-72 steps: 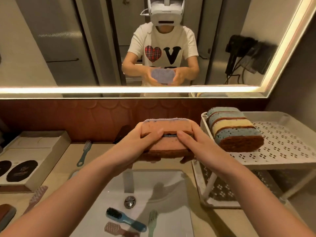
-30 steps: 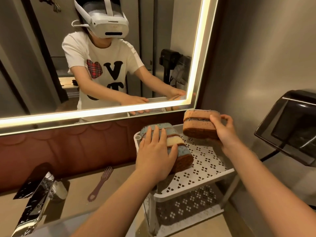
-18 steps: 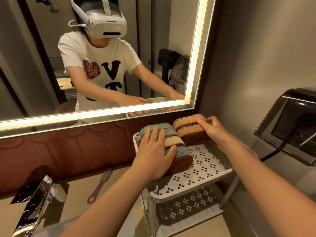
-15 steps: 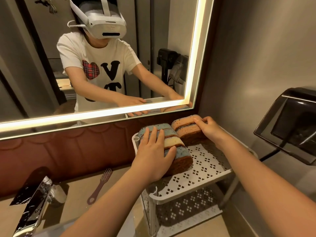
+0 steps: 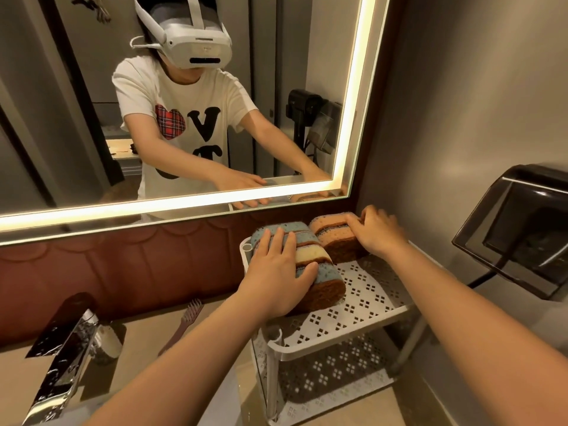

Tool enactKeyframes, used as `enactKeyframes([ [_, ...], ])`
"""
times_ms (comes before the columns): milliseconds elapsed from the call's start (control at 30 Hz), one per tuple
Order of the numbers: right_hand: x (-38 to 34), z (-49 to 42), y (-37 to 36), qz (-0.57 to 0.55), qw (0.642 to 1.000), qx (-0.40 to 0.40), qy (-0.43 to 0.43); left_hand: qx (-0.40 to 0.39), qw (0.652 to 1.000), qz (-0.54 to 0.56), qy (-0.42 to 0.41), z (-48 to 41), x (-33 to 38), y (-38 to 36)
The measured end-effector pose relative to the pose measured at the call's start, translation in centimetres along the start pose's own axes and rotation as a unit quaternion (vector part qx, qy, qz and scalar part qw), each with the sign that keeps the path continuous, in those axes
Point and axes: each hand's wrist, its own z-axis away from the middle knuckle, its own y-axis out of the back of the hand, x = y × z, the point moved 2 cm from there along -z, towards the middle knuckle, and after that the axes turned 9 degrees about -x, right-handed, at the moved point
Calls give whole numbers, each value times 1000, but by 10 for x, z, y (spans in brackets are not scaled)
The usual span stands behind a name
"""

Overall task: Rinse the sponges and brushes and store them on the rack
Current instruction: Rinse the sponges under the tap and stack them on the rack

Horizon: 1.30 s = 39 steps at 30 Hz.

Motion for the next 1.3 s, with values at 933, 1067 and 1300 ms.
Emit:
enactKeyframes([
  [933,-215,201,-67,8,865,-134,484,-19,995,84,44,216,-174,33],
  [1067,-258,228,-104,23,836,-199,511,-20,990,103,98,271,-223,22],
  [1300,-313,267,-173,28,794,-293,532,-26,963,150,221,353,-304,-1],
])
